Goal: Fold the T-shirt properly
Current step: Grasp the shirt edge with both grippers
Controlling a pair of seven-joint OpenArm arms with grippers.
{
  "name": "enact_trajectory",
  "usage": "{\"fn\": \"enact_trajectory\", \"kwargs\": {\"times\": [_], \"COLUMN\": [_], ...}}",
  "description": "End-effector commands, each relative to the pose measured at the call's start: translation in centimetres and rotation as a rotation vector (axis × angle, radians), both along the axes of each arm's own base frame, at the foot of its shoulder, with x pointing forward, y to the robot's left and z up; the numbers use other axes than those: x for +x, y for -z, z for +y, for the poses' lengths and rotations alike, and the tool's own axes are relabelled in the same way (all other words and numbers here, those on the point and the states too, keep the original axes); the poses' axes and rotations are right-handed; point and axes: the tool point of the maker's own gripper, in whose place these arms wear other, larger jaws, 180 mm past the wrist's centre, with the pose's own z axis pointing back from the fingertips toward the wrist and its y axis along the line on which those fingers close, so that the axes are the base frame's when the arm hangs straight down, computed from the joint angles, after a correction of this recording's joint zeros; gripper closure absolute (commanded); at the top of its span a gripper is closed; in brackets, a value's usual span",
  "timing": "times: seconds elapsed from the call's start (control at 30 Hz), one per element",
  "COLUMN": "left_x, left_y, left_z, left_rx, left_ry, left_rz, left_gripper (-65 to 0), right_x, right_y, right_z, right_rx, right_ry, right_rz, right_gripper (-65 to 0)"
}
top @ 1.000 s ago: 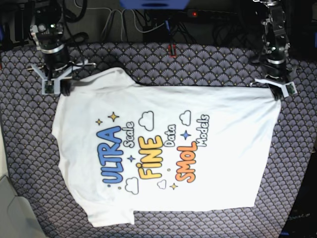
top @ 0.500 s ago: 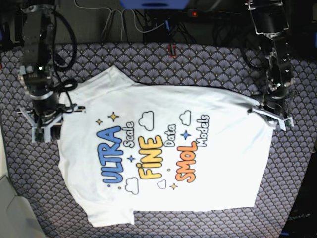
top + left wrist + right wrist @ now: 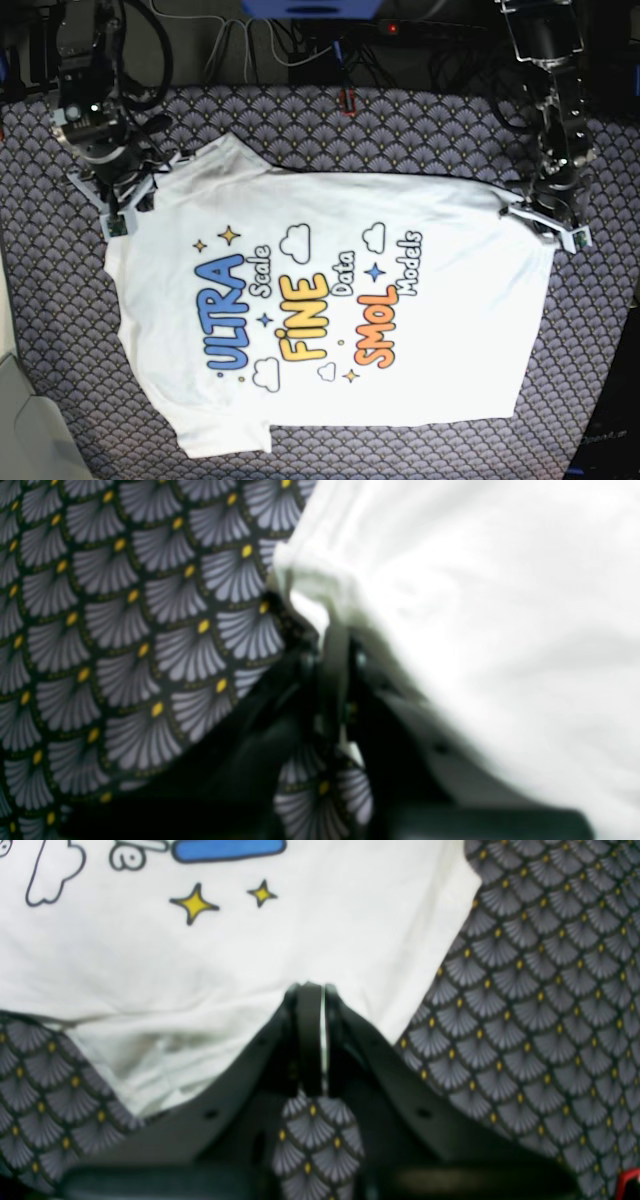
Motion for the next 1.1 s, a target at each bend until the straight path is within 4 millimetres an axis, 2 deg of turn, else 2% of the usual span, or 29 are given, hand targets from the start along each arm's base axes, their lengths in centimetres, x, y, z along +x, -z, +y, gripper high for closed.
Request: {"fn": "enact_trajectory", "kwargs": {"times": [0.0,0.07,0.1,0.23,0.3,0.4,0.53,0.73,0.97,1.07], "left_x": [0.3,0.0,0.0,-0.1,-0.8,-0.9,-1.0,-1.0,-1.5,-1.5], "left_y": [-0.9,-0.7,-0.7,-0.6,-0.1,-0.5,-1.0,-1.4,-1.0,-1.0], "left_z": [0.5,0.5,0.5,0.5,0.5,0.4,0.4,0.2,0.3,0.2], "left_rx": [0.018,0.018,0.018,0.018,0.018,0.025,0.032,0.037,0.038,0.035], "left_ry": [0.002,0.002,0.002,0.002,0.003,0.008,0.013,0.018,0.018,0.017], "left_rz": [-0.023,-0.017,-0.017,-0.014,0.001,-0.009,-0.020,-0.031,-0.017,-0.017], "left_gripper": [-0.4,-0.4,-0.4,-0.4,-0.4,-0.4,-0.4,-0.4,-0.4,-0.4], "right_x": [0.6,0.3,0.4,0.3,0.3,0.4,0.3,0.7,0.9,0.5], "right_y": [-0.9,-0.6,-0.6,-0.5,-0.5,-0.5,0.0,3.0,3.1,4.0], "right_z": [-0.2,-0.2,-0.2,-0.4,-0.4,-0.4,-0.5,-0.9,-0.5,-0.7], "right_rx": [-0.010,-0.016,-0.017,-0.018,-0.018,-0.017,-0.014,-0.007,-0.011,-0.006], "right_ry": [-0.006,-0.011,-0.010,-0.005,-0.005,-0.004,-0.001,-0.020,-0.062,-0.055], "right_rz": [-0.033,-0.009,-0.003,0.001,-0.001,-0.001,0.013,0.092,0.096,0.124], "right_gripper": [0.0,-1.4,-4.2,-20.8,-28.8,-34.4,-35.0,-34.8,-34.7,-32.8]}}
